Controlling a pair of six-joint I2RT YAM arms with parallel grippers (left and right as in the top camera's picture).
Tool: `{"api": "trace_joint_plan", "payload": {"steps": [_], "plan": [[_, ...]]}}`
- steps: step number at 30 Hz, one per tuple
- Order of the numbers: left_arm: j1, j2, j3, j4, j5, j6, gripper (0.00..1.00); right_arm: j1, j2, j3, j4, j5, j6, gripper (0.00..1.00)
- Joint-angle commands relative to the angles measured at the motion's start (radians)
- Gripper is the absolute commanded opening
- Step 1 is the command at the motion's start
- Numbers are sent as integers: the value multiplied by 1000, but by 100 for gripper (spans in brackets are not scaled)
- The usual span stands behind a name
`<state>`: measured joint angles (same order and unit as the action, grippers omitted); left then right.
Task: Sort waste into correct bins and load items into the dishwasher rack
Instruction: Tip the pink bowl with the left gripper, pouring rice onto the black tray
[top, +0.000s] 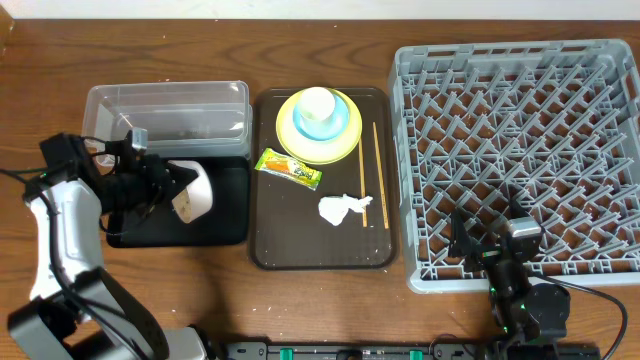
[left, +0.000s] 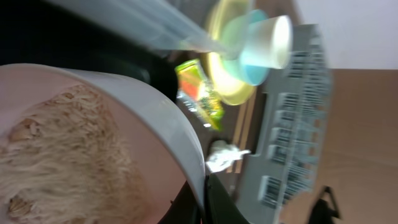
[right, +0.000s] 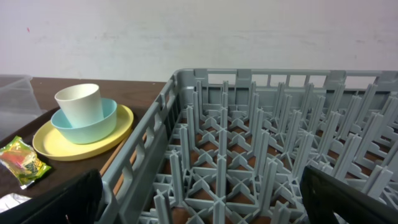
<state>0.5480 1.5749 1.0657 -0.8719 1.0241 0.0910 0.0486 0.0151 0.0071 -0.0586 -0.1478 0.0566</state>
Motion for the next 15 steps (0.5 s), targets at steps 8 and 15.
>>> {"api": "trace_joint_plan", "payload": {"steps": [8, 15], "plan": [[142, 53, -56, 3, 357, 205, 6, -9, -2, -2, -3, 5, -9, 99], [212, 53, -135, 92, 497, 204, 7, -9, -2, -2, -3, 5, -9, 99]]}}
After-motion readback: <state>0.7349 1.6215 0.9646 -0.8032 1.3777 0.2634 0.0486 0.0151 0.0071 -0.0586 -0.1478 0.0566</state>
